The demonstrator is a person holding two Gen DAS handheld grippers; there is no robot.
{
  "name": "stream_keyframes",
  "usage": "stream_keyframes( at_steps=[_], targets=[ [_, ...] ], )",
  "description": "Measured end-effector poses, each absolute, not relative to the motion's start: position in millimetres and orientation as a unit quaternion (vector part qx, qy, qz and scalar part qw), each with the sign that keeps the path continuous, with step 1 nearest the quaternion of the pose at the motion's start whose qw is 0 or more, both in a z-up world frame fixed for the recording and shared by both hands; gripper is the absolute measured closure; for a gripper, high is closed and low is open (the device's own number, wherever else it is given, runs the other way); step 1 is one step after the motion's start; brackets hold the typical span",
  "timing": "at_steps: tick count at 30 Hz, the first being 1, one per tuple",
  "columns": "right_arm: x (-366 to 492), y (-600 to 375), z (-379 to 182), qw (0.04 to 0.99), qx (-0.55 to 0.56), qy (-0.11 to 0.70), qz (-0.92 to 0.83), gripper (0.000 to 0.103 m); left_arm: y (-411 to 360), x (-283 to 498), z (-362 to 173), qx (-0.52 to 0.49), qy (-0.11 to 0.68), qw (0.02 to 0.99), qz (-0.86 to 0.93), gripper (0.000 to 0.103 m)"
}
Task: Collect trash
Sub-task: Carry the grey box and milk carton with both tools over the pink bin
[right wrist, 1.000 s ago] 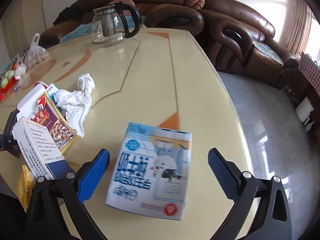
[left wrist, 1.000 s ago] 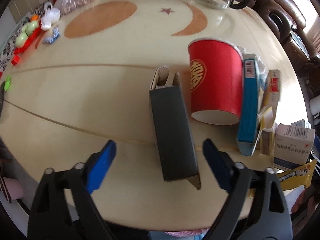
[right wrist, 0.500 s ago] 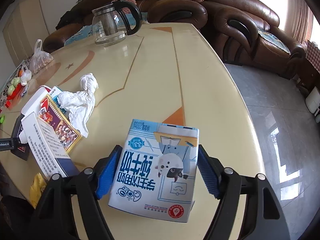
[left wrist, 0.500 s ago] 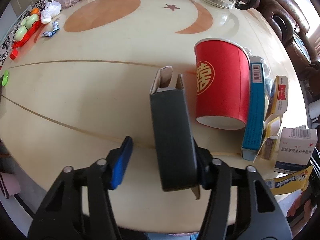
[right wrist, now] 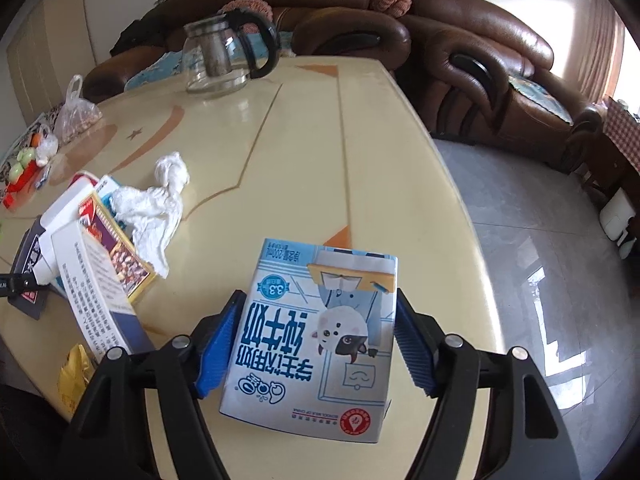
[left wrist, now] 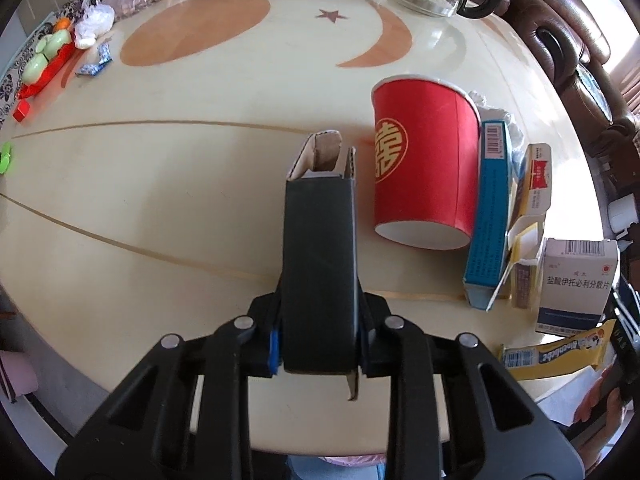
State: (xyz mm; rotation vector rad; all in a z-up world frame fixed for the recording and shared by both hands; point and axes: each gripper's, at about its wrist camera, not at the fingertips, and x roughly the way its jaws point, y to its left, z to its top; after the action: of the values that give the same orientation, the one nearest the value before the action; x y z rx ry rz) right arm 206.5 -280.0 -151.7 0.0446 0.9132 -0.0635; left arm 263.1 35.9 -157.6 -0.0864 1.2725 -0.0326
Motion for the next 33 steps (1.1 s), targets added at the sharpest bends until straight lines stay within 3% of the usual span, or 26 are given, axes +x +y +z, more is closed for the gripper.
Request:
stream_keyframes(
  at_steps=[15,25,33],
  targets=[
    [177,-294,-94,0.92,0.031,0.388,-0.055,0.034,47,240,-112,-0.032,0.55,0.834,-0.009,0.076],
    [110,-269,-38,0.935,0.024,0.353,-0.024,0.033,55,174,-56,-0.011,0.505,0.863,-0.023,0.076],
    [45,-236,-11,0.942,-0.004,0.336,0.003,0.033,53,120,-39,0.004,0.487,0.872,-0.039,0.076]
  ],
)
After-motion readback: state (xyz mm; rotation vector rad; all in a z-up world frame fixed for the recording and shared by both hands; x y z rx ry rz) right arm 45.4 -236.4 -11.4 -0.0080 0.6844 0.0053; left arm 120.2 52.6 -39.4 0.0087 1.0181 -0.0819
